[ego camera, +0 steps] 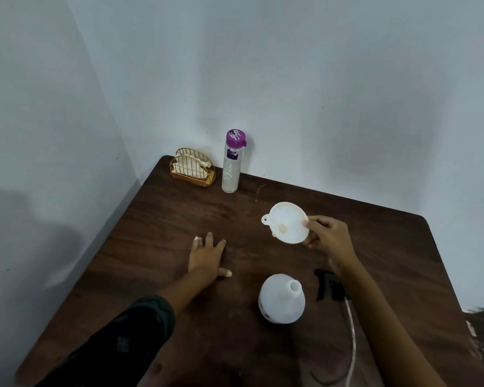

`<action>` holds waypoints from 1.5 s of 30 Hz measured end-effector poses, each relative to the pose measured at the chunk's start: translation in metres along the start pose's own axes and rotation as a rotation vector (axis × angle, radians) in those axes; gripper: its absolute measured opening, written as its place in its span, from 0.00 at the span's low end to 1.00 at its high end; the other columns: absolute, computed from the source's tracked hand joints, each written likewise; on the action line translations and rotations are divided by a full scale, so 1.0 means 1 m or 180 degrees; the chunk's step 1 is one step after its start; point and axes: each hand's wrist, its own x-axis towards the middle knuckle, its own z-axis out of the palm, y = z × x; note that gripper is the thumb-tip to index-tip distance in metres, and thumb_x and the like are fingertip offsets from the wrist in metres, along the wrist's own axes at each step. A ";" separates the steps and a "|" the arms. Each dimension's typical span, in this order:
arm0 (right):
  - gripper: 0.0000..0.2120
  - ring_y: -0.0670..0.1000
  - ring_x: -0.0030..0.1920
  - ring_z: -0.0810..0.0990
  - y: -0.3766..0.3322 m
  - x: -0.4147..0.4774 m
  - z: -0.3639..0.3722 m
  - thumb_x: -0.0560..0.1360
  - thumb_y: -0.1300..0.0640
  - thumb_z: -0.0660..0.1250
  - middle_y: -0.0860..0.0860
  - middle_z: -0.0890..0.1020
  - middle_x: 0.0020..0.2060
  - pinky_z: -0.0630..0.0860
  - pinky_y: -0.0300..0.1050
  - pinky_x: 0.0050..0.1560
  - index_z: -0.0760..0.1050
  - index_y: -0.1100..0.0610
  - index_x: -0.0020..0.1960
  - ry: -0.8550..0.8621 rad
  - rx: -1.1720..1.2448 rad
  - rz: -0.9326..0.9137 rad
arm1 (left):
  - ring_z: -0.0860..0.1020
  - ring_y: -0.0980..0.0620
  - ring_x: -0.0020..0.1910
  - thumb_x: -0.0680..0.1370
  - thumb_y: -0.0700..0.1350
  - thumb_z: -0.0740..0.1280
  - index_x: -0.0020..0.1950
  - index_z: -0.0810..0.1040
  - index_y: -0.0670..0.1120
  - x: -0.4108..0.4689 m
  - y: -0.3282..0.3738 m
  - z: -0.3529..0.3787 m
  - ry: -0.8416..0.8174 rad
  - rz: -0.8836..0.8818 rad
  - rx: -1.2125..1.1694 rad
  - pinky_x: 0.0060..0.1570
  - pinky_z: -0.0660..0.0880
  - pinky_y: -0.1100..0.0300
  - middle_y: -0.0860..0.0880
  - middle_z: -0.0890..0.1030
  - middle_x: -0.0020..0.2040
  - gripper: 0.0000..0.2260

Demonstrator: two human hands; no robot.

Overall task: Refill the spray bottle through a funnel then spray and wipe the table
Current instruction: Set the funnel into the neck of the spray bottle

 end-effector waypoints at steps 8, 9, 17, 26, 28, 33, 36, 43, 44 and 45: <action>0.04 0.50 0.29 0.77 0.009 -0.079 -0.034 0.74 0.63 0.68 0.58 0.82 0.34 0.74 0.44 0.30 0.81 0.60 0.47 0.0266 0.0540 0.0242 | 0.67 0.49 0.70 0.78 0.56 0.62 0.70 0.68 0.52 -0.035 0.030 -0.027 0.0753 0.0088 -0.2354 0.73 0.47 0.39 0.50 0.71 0.69 0.21; 0.04 0.49 0.27 0.76 0.012 -0.083 -0.035 0.74 0.63 0.67 0.58 0.81 0.33 0.73 0.43 0.28 0.81 0.60 0.47 0.0286 0.0536 0.0254 | 0.74 0.52 0.64 0.79 0.53 0.62 0.66 0.73 0.50 -0.044 0.036 -0.036 0.0834 0.0208 -0.2974 0.72 0.59 0.45 0.50 0.76 0.65 0.16; 0.05 0.49 0.25 0.74 0.020 -0.090 -0.039 0.74 0.62 0.68 0.60 0.80 0.31 0.72 0.40 0.24 0.81 0.60 0.48 0.0345 0.0532 0.0245 | 0.80 0.54 0.43 0.79 0.49 0.61 0.53 0.81 0.47 -0.108 0.078 -0.072 0.0787 0.0957 -0.4425 0.47 0.77 0.62 0.51 0.83 0.44 0.11; 0.05 0.49 0.25 0.75 0.022 -0.093 -0.042 0.74 0.62 0.67 0.57 0.81 0.29 0.72 0.42 0.25 0.81 0.59 0.47 0.0288 0.0578 0.0150 | 0.79 0.58 0.36 0.77 0.40 0.66 0.44 0.81 0.47 -0.117 0.083 -0.072 0.0918 0.1270 -0.4600 0.40 0.77 0.65 0.51 0.81 0.35 0.06; 0.05 0.49 0.24 0.75 0.025 -0.094 -0.040 0.75 0.62 0.67 0.56 0.80 0.26 0.72 0.40 0.24 0.81 0.60 0.48 0.0202 0.0593 0.0172 | 0.78 0.57 0.35 0.77 0.38 0.66 0.41 0.81 0.48 -0.115 0.080 -0.067 0.0958 0.1269 -0.4545 0.40 0.77 0.65 0.52 0.80 0.33 0.08; 0.06 0.50 0.26 0.76 0.032 -0.094 -0.035 0.74 0.63 0.67 0.55 0.81 0.27 0.72 0.44 0.29 0.81 0.61 0.49 0.0066 0.0561 0.0220 | 0.78 0.58 0.34 0.77 0.35 0.65 0.39 0.80 0.48 -0.108 0.075 -0.057 0.0963 0.1090 -0.4564 0.39 0.76 0.63 0.52 0.80 0.32 0.11; 0.06 0.50 0.26 0.76 0.036 -0.096 -0.032 0.74 0.63 0.67 0.55 0.80 0.26 0.72 0.44 0.30 0.81 0.62 0.49 -0.0013 0.0526 0.0226 | 0.78 0.58 0.33 0.77 0.36 0.65 0.39 0.80 0.47 -0.106 0.072 -0.051 0.0928 0.0953 -0.4581 0.39 0.75 0.61 0.52 0.80 0.31 0.10; 0.05 0.49 0.27 0.77 0.036 -0.105 -0.030 0.75 0.61 0.67 0.54 0.81 0.27 0.73 0.40 0.29 0.81 0.60 0.48 -0.0181 0.0518 0.0194 | 0.78 0.58 0.33 0.78 0.36 0.63 0.40 0.79 0.45 -0.107 0.071 -0.043 0.0858 0.0823 -0.4711 0.39 0.76 0.61 0.53 0.80 0.30 0.10; 0.05 0.49 0.27 0.77 0.036 -0.105 -0.030 0.75 0.61 0.67 0.53 0.81 0.27 0.73 0.40 0.29 0.81 0.60 0.48 -0.0199 0.0503 0.0197 | 0.78 0.58 0.32 0.78 0.36 0.63 0.40 0.79 0.45 -0.108 0.071 -0.042 0.0854 0.0821 -0.4724 0.39 0.75 0.62 0.53 0.80 0.30 0.10; 0.05 0.49 0.27 0.77 0.035 -0.105 -0.030 0.75 0.60 0.67 0.53 0.81 0.27 0.73 0.39 0.29 0.81 0.59 0.49 -0.0205 0.0495 0.0200 | 0.78 0.59 0.32 0.78 0.36 0.63 0.41 0.79 0.44 -0.109 0.072 -0.043 0.0853 0.0828 -0.4736 0.38 0.75 0.62 0.53 0.80 0.31 0.09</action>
